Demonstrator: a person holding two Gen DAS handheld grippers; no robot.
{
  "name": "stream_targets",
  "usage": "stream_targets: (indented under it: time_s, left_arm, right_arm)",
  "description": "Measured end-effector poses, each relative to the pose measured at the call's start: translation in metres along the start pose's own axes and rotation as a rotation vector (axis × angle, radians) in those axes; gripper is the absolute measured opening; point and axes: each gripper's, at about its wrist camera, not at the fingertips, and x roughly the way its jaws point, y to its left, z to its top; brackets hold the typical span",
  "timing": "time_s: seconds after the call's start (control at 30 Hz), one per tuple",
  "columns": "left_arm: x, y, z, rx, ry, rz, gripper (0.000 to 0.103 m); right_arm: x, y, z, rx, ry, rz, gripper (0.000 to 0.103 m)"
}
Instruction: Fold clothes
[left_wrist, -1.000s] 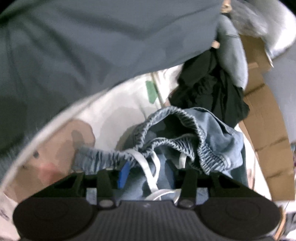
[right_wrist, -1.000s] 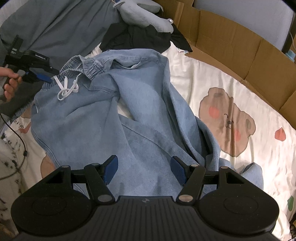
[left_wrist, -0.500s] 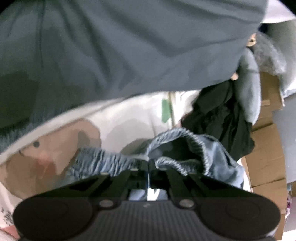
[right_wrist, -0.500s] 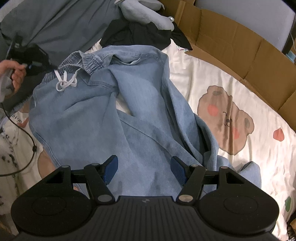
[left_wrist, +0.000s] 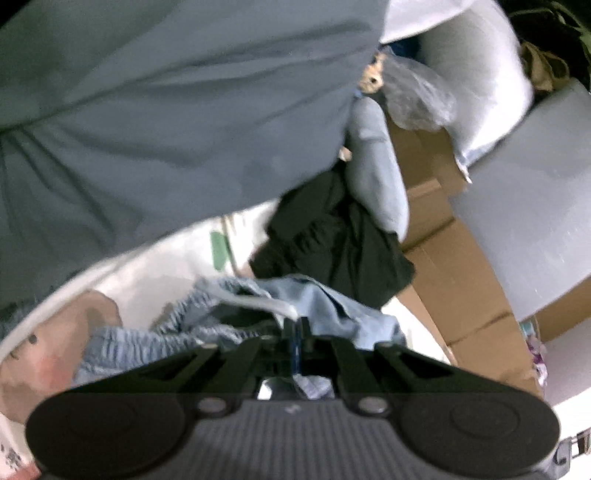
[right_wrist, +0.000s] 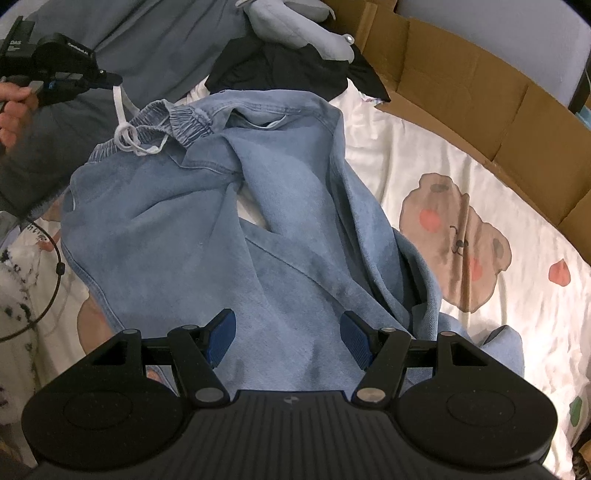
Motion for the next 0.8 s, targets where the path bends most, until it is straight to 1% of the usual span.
stream_targets:
  time_s: [0.1, 0.23, 0.27, 0.33, 0.37, 0.4, 0.43, 0.47, 0.53, 0.57, 0.6, 0.67, 0.73, 0.8]
  left_arm:
    - [-0.002, -0.007, -0.019, -0.003, 0.036, -0.015, 0.000]
    - [0.010, -0.009, -0.049, 0.010, 0.124, -0.023, 0.001]
    - [0.014, -0.008, -0.056, 0.008, 0.160, -0.025, 0.001]
    - [0.023, -0.007, -0.072, 0.006, 0.232, -0.030, 0.007]
    - [0.024, -0.007, -0.078, 0.008, 0.253, -0.029, 0.015]
    - [0.025, -0.008, -0.084, 0.010, 0.272, -0.028, 0.021]
    - [0.024, -0.008, -0.089, 0.012, 0.283, -0.029, 0.021]
    - [0.022, -0.008, -0.093, 0.023, 0.292, -0.033, 0.023]
    - [0.016, -0.008, -0.098, 0.045, 0.294, -0.025, 0.032]
    - [0.012, -0.005, -0.097, 0.045, 0.285, -0.015, 0.040]
    - [0.008, -0.003, -0.097, 0.044, 0.275, -0.005, 0.046]
    - [-0.001, 0.004, -0.092, 0.047, 0.248, 0.019, 0.049]
    - [-0.008, 0.009, -0.087, 0.056, 0.229, 0.049, 0.050]
    - [-0.014, 0.015, -0.082, 0.062, 0.212, 0.074, 0.054]
  right_arm:
    - [-0.002, -0.003, 0.001, 0.010, -0.004, -0.003, 0.069]
    - [-0.003, -0.008, 0.004, 0.014, -0.013, -0.008, 0.069]
    - [-0.003, -0.008, 0.005, 0.014, -0.015, -0.009, 0.069]
    - [-0.003, -0.008, 0.007, 0.011, -0.022, -0.009, 0.069]
    - [-0.004, -0.008, 0.008, 0.009, -0.026, -0.009, 0.069]
    - [-0.004, -0.008, 0.009, 0.006, -0.028, -0.009, 0.069]
    - [-0.004, -0.008, 0.010, 0.002, -0.031, -0.011, 0.069]
    - [-0.004, -0.008, 0.012, -0.003, -0.034, -0.013, 0.069]
    - [-0.003, -0.008, 0.016, -0.013, -0.039, -0.014, 0.069]
    - [-0.002, -0.008, 0.019, -0.020, -0.041, -0.012, 0.069]
    - [-0.001, -0.009, 0.023, -0.027, -0.051, -0.016, 0.069]
    - [0.000, -0.009, 0.032, -0.043, -0.069, -0.023, 0.069]
    - [0.003, -0.008, 0.043, -0.068, -0.089, -0.035, 0.069]
    - [0.005, -0.007, 0.053, -0.091, -0.110, -0.049, 0.069]
